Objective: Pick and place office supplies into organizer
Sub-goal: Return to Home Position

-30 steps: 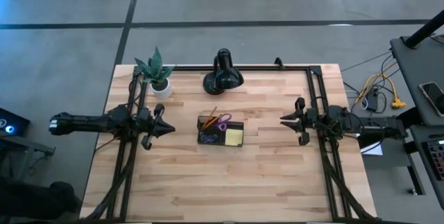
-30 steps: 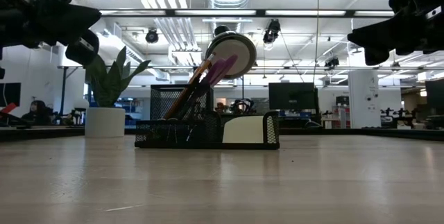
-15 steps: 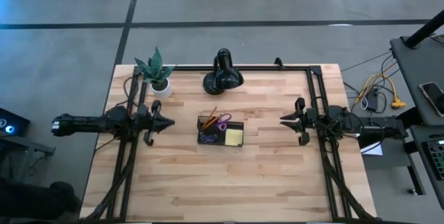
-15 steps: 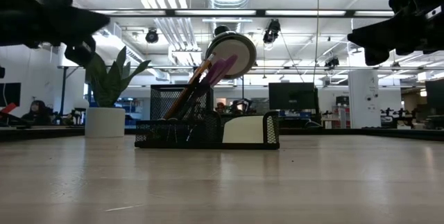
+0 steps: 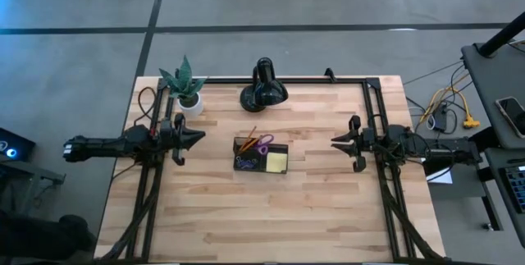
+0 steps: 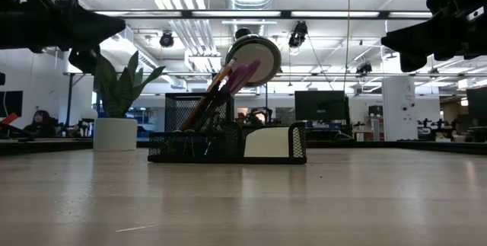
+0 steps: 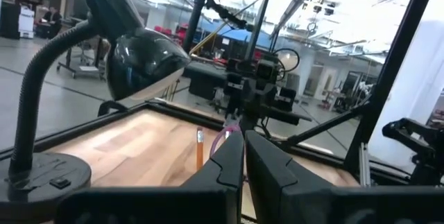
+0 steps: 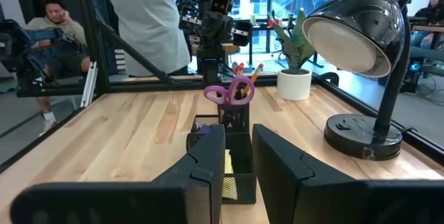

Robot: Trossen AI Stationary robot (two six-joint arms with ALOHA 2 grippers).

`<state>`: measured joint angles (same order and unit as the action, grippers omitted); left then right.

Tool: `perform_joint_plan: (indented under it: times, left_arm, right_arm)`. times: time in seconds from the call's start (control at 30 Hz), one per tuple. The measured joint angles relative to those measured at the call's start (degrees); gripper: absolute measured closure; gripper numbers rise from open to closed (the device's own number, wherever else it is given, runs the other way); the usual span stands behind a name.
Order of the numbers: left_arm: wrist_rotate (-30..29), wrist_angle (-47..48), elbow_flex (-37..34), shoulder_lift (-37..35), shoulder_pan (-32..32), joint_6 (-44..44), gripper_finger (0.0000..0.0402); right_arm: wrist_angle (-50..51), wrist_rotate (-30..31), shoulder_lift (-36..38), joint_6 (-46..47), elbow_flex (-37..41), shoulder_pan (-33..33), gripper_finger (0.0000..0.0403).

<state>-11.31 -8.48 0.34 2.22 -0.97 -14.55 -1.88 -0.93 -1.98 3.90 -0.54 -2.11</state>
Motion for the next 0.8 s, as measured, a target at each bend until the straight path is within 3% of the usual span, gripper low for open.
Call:
perform_joint_plan:
  times: [0.8]
  left_arm:
    - [0.0,0.0,0.0,1.1,0.0,0.0,0.0402]
  right_arm:
    - [0.0,0.0,0.0,0.1,0.0,0.0,0.0335]
